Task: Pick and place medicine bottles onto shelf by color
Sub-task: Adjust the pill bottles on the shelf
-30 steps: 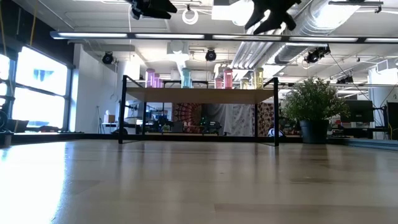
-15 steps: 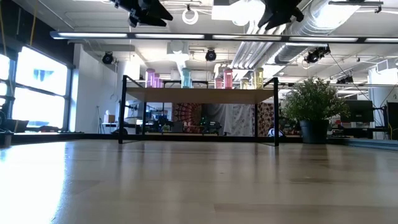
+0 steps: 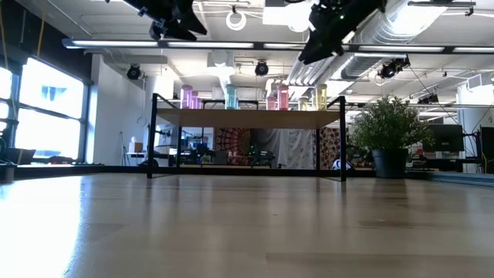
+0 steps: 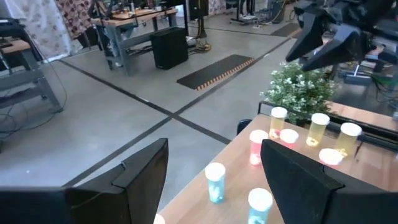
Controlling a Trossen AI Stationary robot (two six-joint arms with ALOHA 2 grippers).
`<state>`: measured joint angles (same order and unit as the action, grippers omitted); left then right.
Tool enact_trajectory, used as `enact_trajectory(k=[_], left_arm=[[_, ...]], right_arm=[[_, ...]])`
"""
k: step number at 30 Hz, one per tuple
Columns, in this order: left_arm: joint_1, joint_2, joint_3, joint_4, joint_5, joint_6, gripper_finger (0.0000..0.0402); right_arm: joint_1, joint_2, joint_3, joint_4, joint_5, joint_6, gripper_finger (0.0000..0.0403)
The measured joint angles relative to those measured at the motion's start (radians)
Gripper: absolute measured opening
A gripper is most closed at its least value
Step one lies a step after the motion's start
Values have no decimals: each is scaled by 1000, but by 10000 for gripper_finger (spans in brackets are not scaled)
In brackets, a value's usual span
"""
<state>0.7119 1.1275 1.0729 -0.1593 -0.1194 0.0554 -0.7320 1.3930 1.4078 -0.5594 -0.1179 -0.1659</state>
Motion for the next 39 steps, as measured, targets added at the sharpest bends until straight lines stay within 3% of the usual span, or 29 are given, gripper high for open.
enact_trajectory(k=[4,16,23,39], left_arm=[[18,0,0,0,2,11,245],[71,0,0,-1,0,34,245],[83,0,0,-1,4,34,245],[84,0,0,-1,4,34,245]], right_arm=[[42,39,0,57,0,34,142],[127,108,0,46,46,251,5],[126,151,-1,-9,73,341,2],[126,172,-1,-51,103,377,0]])
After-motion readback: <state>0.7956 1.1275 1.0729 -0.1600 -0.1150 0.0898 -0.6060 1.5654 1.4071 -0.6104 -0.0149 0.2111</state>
